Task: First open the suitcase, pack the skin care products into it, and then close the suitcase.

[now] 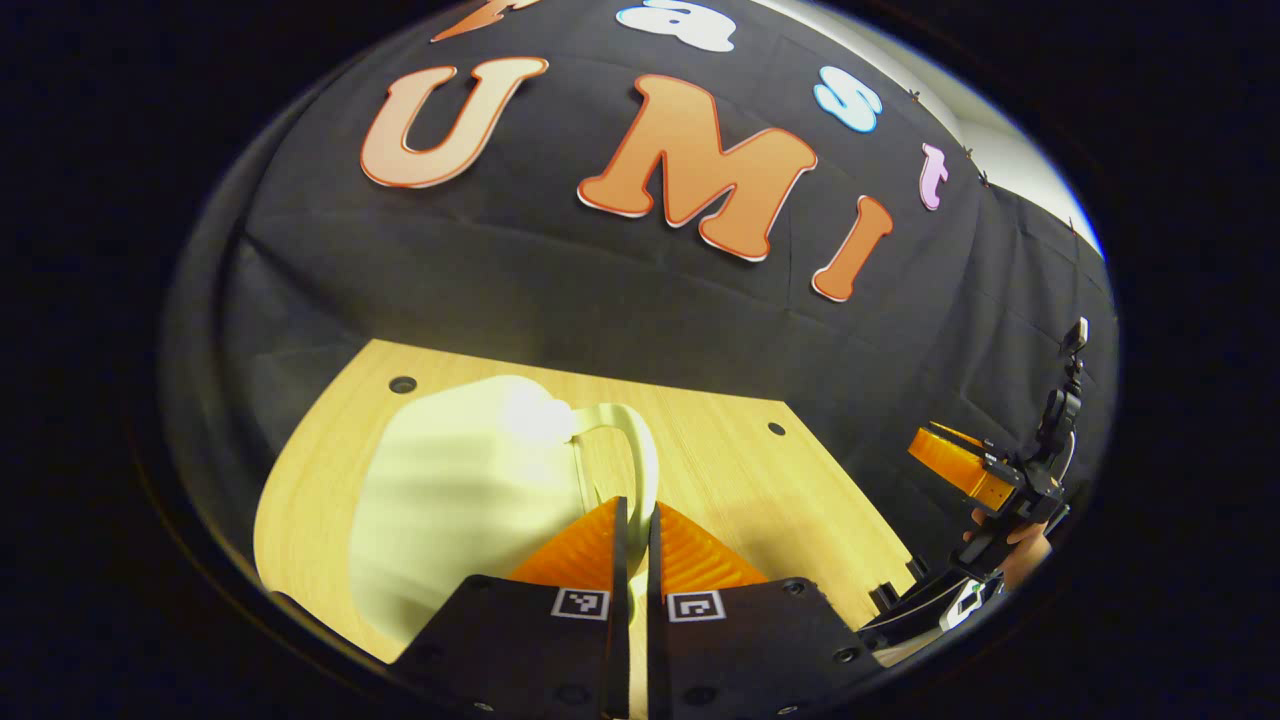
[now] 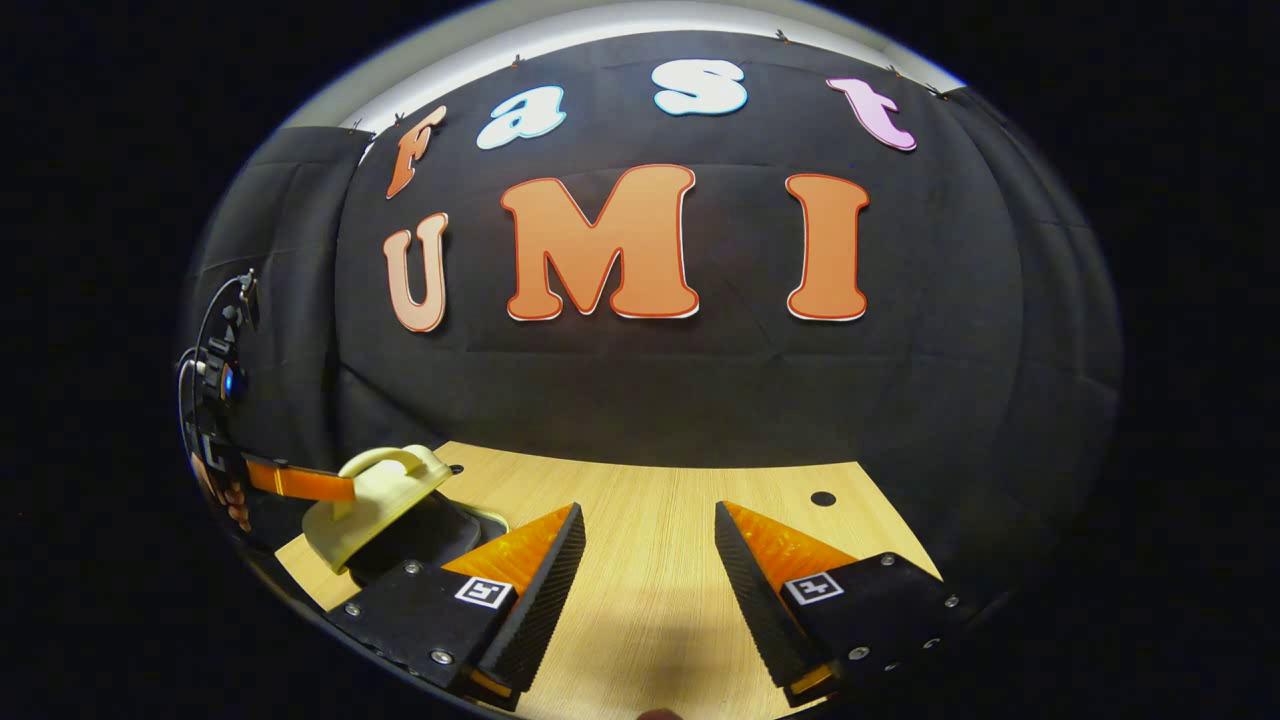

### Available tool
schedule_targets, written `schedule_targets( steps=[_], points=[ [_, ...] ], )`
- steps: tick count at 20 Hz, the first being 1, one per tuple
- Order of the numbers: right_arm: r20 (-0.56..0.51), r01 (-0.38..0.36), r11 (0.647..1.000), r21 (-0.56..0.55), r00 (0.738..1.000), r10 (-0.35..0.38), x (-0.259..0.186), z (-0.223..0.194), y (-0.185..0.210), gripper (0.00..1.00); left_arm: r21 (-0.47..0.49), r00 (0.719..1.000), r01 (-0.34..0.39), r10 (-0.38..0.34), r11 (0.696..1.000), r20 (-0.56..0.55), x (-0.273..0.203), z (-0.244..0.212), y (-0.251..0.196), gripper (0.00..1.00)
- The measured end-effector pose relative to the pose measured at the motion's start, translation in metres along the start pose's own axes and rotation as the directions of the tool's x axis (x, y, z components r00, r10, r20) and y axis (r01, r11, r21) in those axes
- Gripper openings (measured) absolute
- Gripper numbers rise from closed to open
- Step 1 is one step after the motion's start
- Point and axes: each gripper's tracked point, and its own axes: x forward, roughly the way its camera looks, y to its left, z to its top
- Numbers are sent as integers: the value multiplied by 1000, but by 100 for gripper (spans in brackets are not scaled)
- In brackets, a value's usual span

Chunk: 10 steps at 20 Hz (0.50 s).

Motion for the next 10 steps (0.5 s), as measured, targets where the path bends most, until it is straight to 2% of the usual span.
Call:
schedule_targets(
  steps=[7, 10],
  points=[
    [-17, -13, 1000, -10, 1000, 13, 0, -7, 3, 84, 54, 989, 45, -36, 998, -145, 36, -55, -32, 7],
    [-18, -23, 1000, -11, 1000, 23, 1, -8, 5, 84, 122, 980, 21, 4, 992, -198, 48, -74, -37, 7]
  ],
)
